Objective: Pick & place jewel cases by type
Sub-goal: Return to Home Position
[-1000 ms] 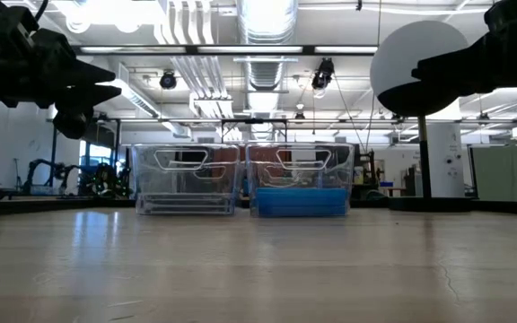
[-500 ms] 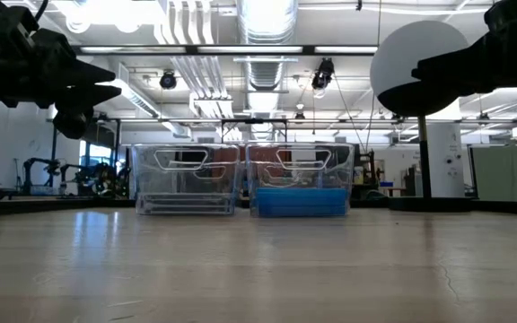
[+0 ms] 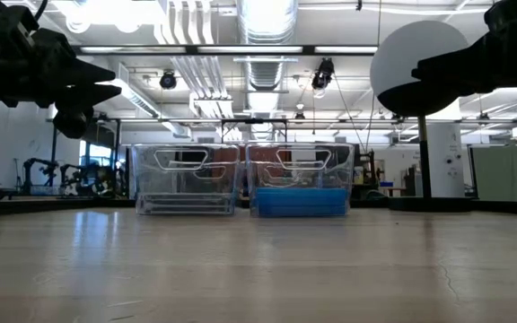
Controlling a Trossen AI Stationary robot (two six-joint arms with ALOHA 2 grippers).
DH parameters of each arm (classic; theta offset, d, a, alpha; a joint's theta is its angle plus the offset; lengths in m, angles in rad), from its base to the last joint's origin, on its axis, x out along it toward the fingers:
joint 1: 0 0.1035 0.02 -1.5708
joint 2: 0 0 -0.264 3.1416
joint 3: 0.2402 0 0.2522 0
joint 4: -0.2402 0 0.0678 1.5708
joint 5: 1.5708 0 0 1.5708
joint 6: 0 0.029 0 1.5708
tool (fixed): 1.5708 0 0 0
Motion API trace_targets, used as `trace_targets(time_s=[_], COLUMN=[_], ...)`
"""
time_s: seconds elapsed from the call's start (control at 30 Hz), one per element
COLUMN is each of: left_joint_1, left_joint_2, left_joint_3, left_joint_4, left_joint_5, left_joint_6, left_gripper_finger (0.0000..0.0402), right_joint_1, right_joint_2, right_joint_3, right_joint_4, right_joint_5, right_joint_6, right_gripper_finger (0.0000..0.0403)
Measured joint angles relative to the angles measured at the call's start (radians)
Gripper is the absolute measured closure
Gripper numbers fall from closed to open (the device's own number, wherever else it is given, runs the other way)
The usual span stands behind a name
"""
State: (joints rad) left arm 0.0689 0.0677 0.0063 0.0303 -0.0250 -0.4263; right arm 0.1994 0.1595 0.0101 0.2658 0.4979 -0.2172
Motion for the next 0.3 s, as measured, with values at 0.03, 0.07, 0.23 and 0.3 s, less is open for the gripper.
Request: trace_targets(time_s=[0.03, 0.07, 0.23, 0.3], left_joint_1=[0.000, 0.000, 0.000, 0.000], left_joint_2=[0.000, 0.000, 0.000, 0.000], left_joint_3=[0.000, 0.000, 0.000, 0.000], left_joint_4=[0.000, 0.000, 0.000, 0.000], left_joint_5=[0.000, 0.000, 0.000, 0.000], left_joint_6=[0.000, 0.000, 0.000, 0.000], left_gripper_finger=[0.0298, 0.0298, 0.0298, 0.0298], right_joint_1=[0.000, 0.000, 0.000, 0.000], right_joint_2=[0.000, 0.000, 0.000, 0.000], right_joint_3=[0.000, 0.000, 0.000, 0.000], right_joint_4=[0.000, 0.000, 0.000, 0.000], right_joint_5=[0.000, 0.000, 0.000, 0.000], right_joint_6=[0.000, 0.000, 0.000, 0.000], right_gripper_finger=[0.0158, 0.0158, 0.0164, 0.0165])
